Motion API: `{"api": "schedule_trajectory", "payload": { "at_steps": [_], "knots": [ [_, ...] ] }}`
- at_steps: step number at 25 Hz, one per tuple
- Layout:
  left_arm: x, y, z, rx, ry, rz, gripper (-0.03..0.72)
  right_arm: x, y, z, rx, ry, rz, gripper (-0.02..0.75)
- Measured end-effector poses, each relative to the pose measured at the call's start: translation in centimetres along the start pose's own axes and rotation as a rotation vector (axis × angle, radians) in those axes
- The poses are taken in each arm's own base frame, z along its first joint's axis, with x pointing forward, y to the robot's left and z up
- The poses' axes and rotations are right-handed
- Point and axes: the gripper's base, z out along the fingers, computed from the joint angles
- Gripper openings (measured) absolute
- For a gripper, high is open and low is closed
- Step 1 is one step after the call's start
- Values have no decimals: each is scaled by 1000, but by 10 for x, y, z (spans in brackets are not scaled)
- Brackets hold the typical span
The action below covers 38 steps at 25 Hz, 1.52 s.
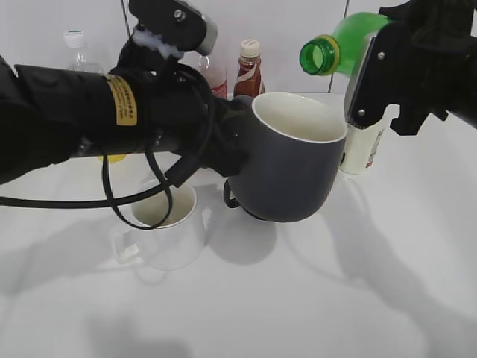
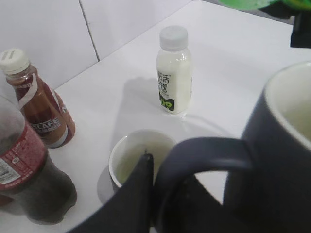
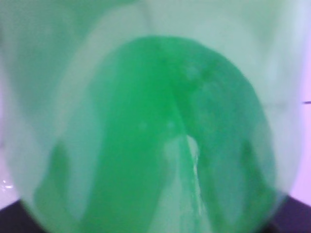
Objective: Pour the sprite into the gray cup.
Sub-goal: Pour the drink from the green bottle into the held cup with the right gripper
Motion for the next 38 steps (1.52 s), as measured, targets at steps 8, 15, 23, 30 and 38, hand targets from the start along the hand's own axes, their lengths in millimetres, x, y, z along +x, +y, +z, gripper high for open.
{"api": "schedule_trajectory", "payload": {
  "at_steps": [8,15,23,30,38],
  "knots": [
    [-2,0,0,-1,-3,0,62,-1,-3,0,39,-15,-65,428],
    [-1,0,0,-2,3,0,62,-4,-5,0,58,-44,-112,428],
    [-1,0,0,-3,6,0,62,-5,-5,0,61,-49,-131,428],
    [-1,0,0,-3,6,0,62,-5,-5,0,61,-49,-132,428],
    [-1,0,0,-3,8,0,62,-5,-6,0,73,-46,-133,428]
  ]
}}
